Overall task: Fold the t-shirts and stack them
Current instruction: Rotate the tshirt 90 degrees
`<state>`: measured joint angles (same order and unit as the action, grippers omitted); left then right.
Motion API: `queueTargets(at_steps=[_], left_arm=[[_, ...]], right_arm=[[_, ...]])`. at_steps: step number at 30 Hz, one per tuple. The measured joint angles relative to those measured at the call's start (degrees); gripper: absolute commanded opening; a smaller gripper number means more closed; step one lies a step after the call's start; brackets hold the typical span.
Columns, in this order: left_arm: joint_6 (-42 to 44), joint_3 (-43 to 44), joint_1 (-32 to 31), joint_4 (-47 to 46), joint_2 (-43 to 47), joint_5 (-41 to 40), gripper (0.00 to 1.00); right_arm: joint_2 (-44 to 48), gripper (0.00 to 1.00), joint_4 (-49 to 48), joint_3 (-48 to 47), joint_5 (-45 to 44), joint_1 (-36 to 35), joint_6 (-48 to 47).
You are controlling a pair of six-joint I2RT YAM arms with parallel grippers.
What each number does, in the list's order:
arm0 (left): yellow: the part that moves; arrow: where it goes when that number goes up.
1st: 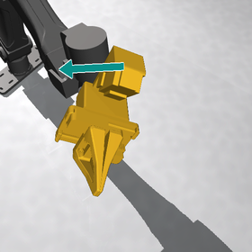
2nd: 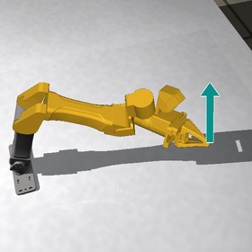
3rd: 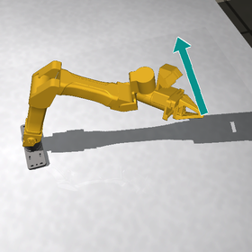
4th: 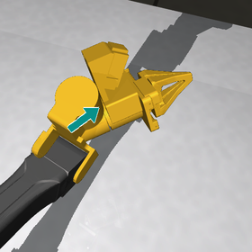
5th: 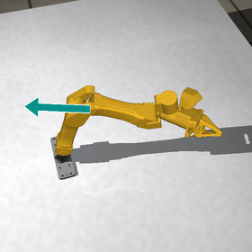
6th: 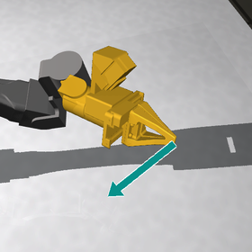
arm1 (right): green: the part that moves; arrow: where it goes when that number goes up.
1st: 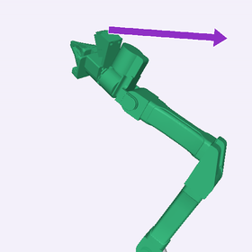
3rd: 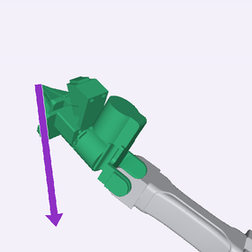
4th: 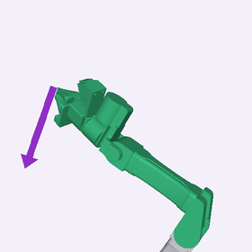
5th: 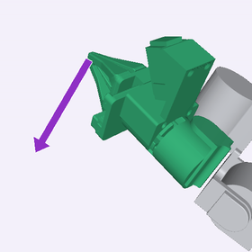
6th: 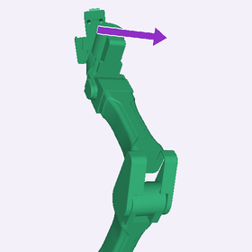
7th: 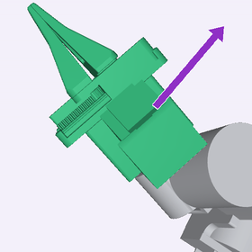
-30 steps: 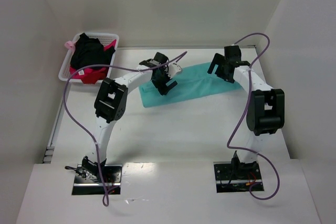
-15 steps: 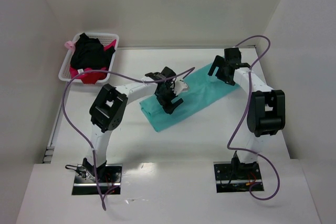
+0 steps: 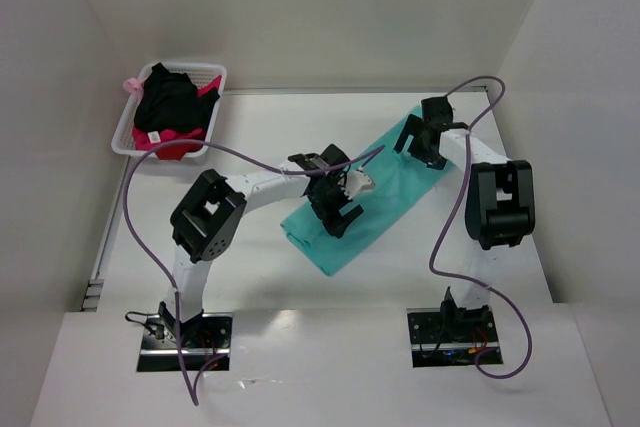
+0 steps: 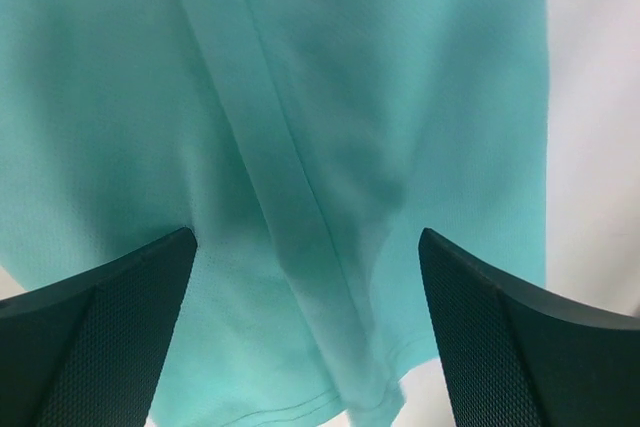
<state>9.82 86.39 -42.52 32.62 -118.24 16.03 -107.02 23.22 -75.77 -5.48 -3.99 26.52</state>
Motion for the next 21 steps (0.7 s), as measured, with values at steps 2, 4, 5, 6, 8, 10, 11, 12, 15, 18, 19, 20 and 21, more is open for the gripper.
queueTargets(at_steps=[2,4,5,6,8,10,11,12,15,18,19,20,21], left_arm=[[-1.3,-0.9,-1.9,-0.4,0.6,0.6,1.0],[-2.5,-2.2,-4.0,-1.1,1.4,0.9,1.0],[-3.0,-3.0,-4.7,-1.5,1.9,1.2,1.0],[-3.6,-3.7,-5.4,-1.8,2.3,1.5,1.0],[-4.5,-5.1,-6.2,-2.8,3.2,2.1,1.0],[-5.7,-6.3,-6.3,-3.5,3.9,2.8,1.0],[-6.0,-6.8,-6.3,-4.0,4.2,3.1,1.0],[-6.4,-7.1,-6.3,-4.4,4.3,3.5,1.0],[-7.6,-7.6,-6.0,-5.4,4.6,4.2,1.0],[-8.8,-7.9,-6.0,-6.1,4.7,5.4,1.0],[-9.0,-8.0,-6.1,-6.3,4.7,5.9,1.0],[-9.2,-8.1,-6.1,-6.5,4.7,6.5,1.0],[-9.6,-8.2,-6.2,-6.9,4.7,6.9,1.0]], right_arm=[[-0.6,1.0,0.0,-0.2,-0.2,0.0,0.0],[-1.6,1.0,0.0,-0.7,-0.4,0.0,0.0],[-2.3,1.0,0.0,-1.1,-0.5,0.0,0.0],[-3.0,1.0,-0.1,-1.5,-0.5,0.0,0.0],[-4.8,1.0,-0.1,-2.4,-0.7,0.0,0.0],[-6.7,1.0,-0.1,-3.5,-0.8,0.0,0.0],[-7.8,1.0,-0.1,-4.3,-0.9,0.0,0.0],[-8.6,1.0,-0.1,-4.9,-0.9,0.0,0.0],[-9.9,1.0,0.0,-6.8,-1.1,0.0,0.0],[-11.8,1.0,-0.1,-9.4,-1.1,0.0,0.0],[-12.4,1.0,-0.2,-10.2,-1.0,0.0,0.0],[-13.0,1.0,-0.3,-10.7,-1.0,0.0,0.0],[-13.3,1.0,-0.3,-11.3,-1.0,-0.1,0.0]])
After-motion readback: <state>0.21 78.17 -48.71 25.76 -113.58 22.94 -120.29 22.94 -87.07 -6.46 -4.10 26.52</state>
